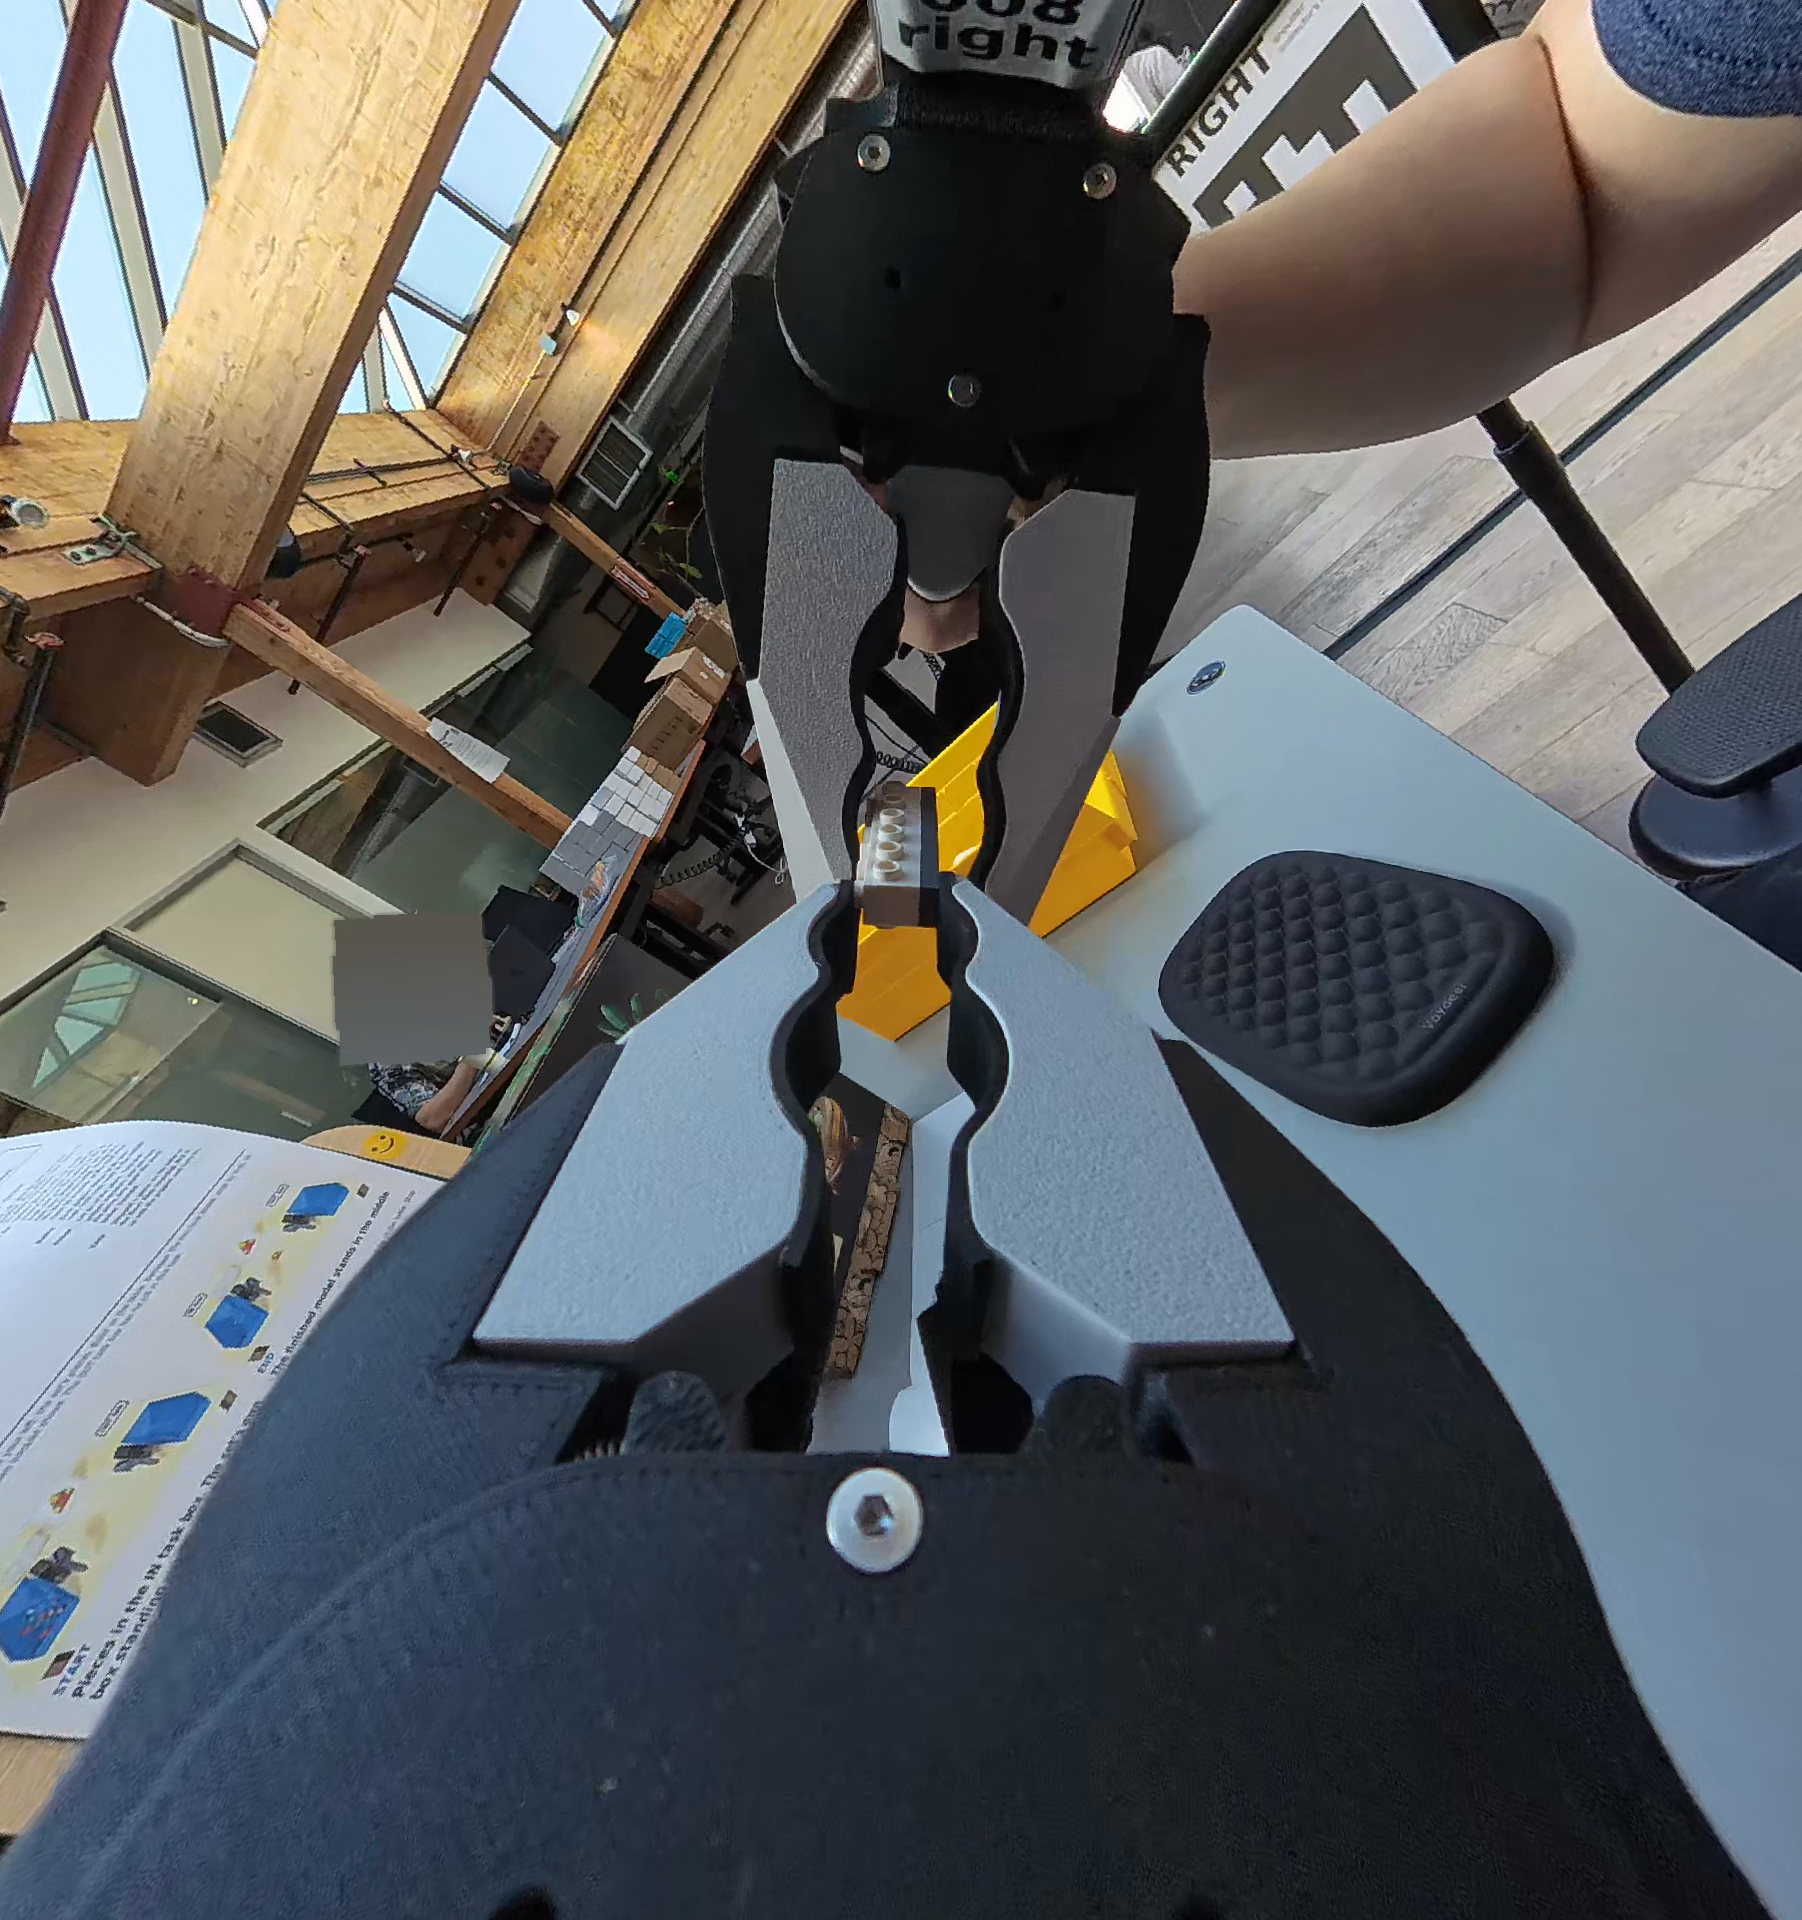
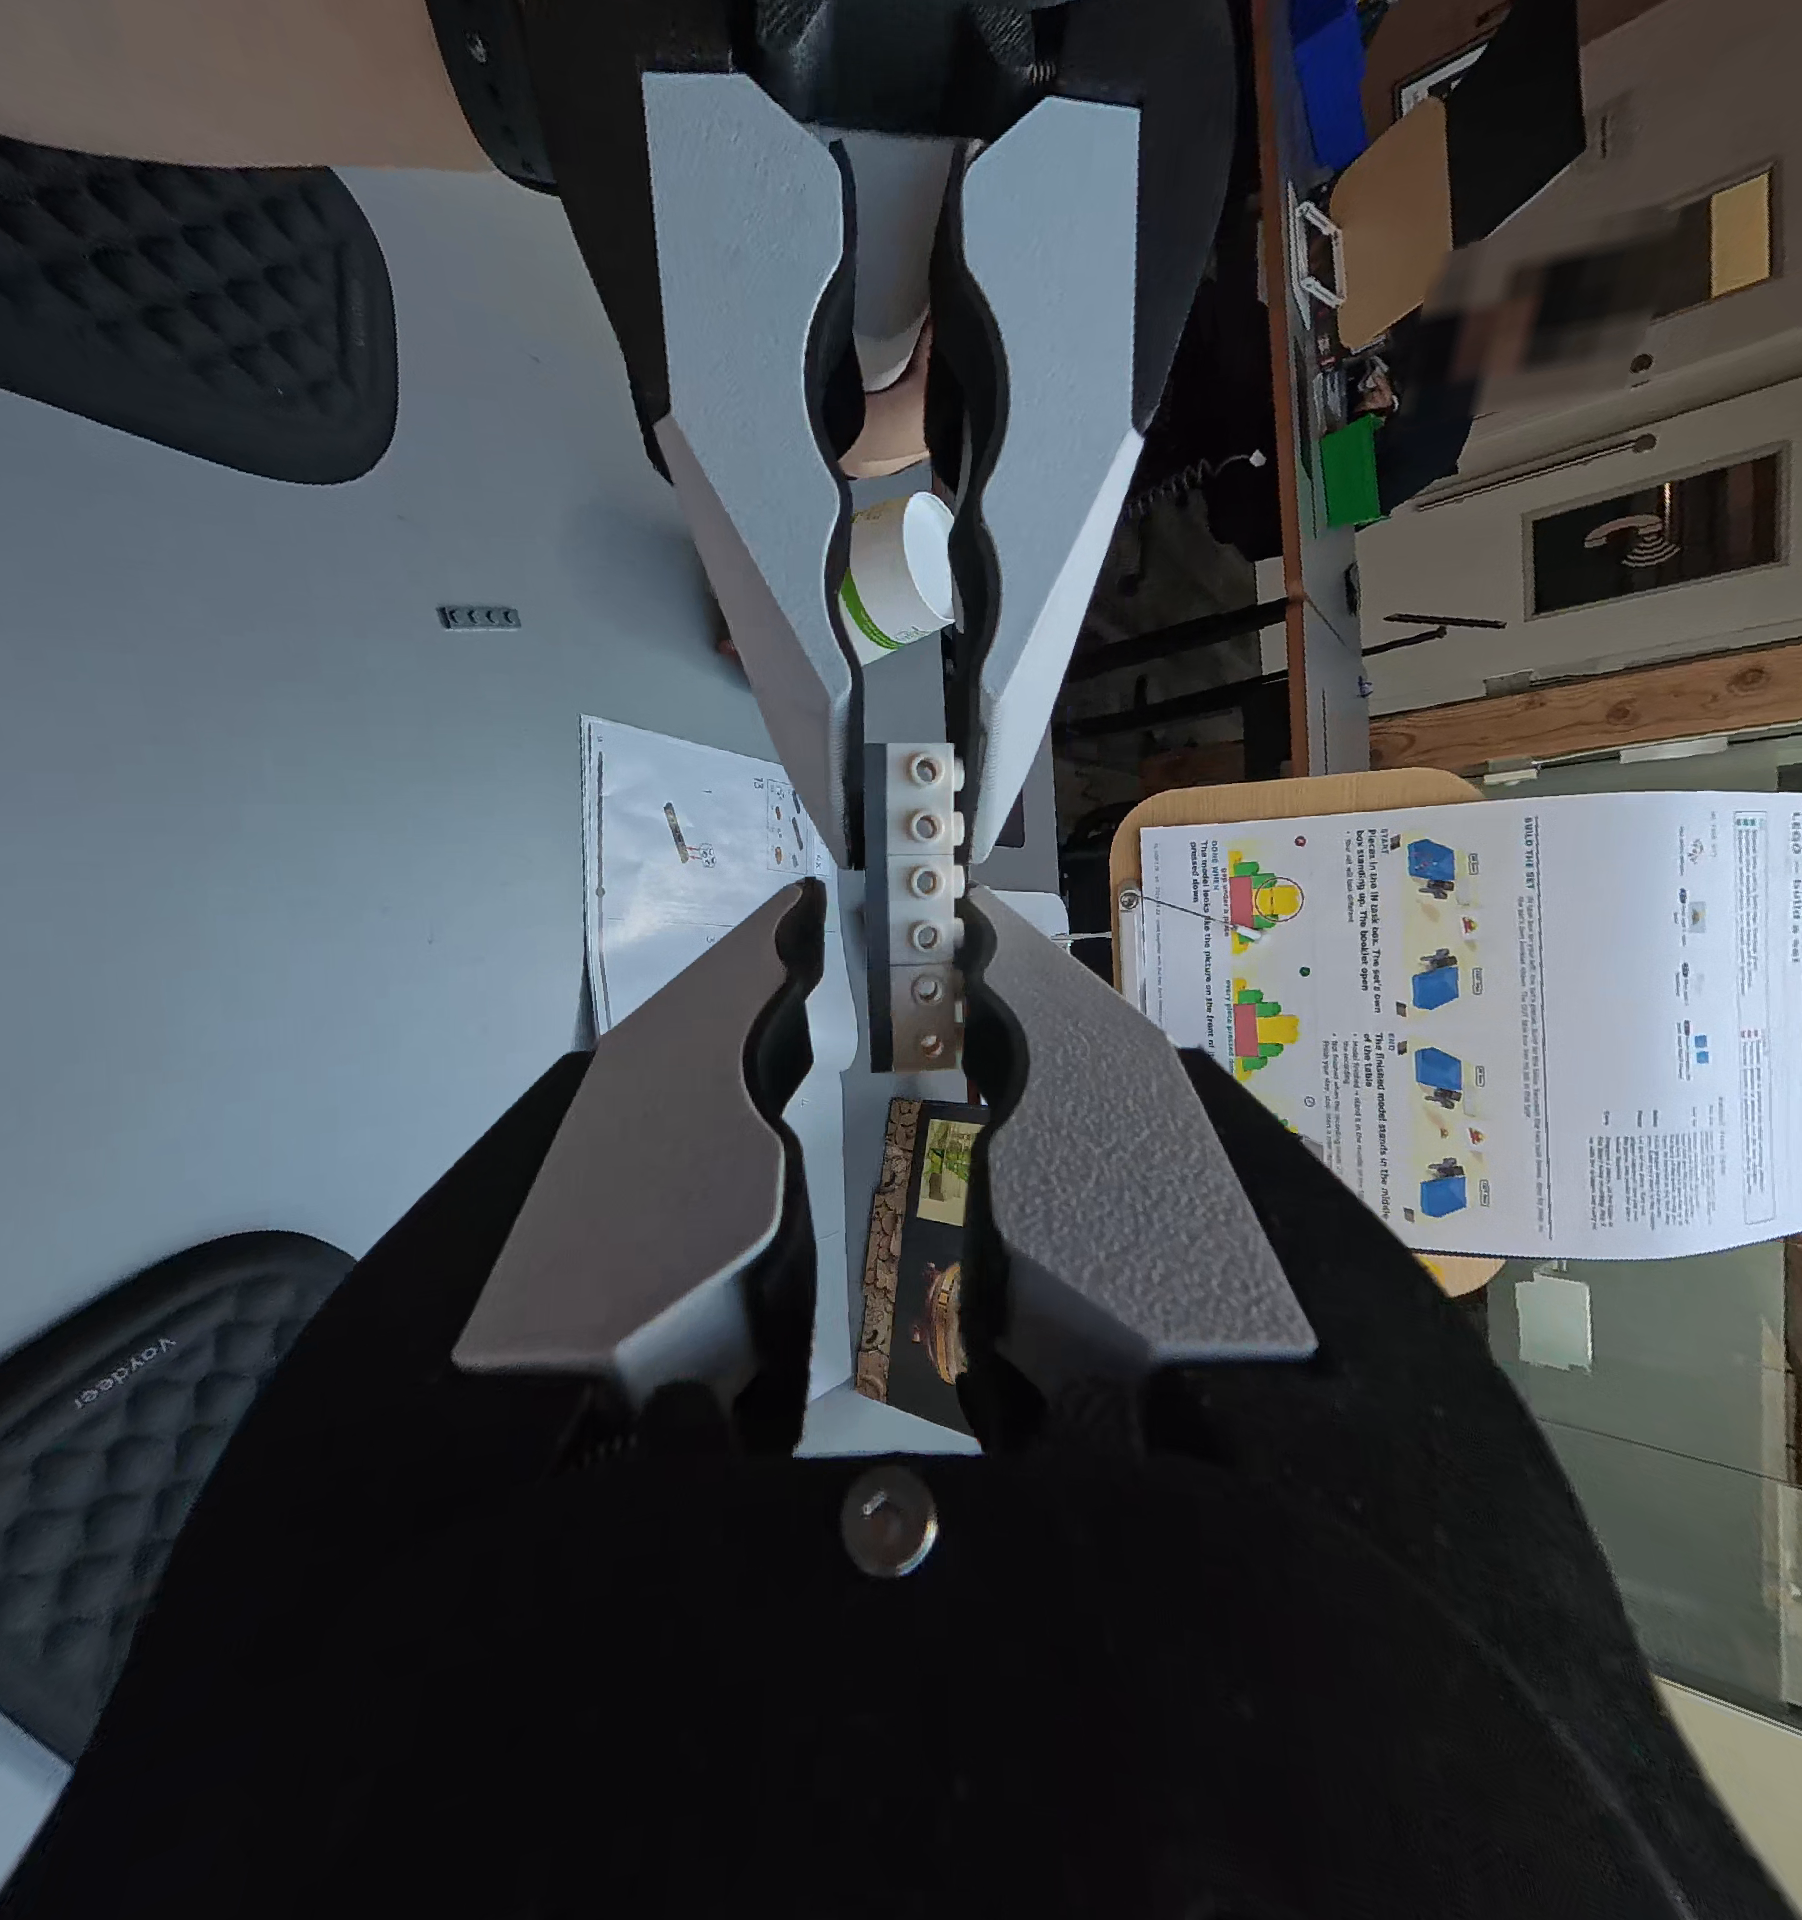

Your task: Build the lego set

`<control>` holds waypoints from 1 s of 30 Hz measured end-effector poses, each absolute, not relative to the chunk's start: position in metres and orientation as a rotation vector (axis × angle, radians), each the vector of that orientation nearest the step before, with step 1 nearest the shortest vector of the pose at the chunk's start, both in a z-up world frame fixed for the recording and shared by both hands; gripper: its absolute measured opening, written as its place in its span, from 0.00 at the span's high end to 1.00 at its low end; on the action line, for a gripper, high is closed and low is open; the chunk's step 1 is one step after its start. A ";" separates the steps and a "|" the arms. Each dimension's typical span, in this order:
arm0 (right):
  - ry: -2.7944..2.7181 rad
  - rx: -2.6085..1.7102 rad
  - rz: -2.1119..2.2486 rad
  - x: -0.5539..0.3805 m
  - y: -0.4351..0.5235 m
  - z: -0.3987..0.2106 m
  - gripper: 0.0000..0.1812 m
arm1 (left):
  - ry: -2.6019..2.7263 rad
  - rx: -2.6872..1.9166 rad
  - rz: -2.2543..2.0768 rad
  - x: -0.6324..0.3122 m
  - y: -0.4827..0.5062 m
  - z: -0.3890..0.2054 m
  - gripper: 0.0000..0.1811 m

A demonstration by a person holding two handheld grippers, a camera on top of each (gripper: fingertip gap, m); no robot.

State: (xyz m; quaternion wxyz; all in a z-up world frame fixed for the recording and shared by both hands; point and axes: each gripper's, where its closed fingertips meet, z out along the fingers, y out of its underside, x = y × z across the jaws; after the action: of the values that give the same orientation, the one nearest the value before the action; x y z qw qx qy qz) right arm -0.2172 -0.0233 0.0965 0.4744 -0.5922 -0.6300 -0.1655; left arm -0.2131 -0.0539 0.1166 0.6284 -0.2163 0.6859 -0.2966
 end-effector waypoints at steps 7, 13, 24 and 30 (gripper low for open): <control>-1.526 -1.484 -0.356 -0.216 -0.024 0.098 0.94 | 1.580 -0.491 -0.678 -0.212 -0.055 0.115 0.93; -1.496 -1.423 -0.461 -0.215 -0.020 0.101 0.95 | 1.577 -0.497 -0.663 -0.213 -0.053 0.115 0.93; -1.449 -1.405 -0.471 -0.207 -0.018 0.107 0.90 | 1.568 -0.503 -0.681 -0.216 -0.050 0.117 0.93; -1.450 -1.412 -0.482 -0.205 -0.021 0.105 0.94 | 1.566 -0.500 -0.697 -0.216 -0.052 0.119 0.93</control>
State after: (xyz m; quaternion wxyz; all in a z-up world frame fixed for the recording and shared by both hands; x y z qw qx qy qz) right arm -0.2048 -0.0214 0.1049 0.5060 -0.5853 -0.6012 -0.1998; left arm -0.2159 -0.0520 0.1186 0.6272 -0.2179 0.6831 -0.3041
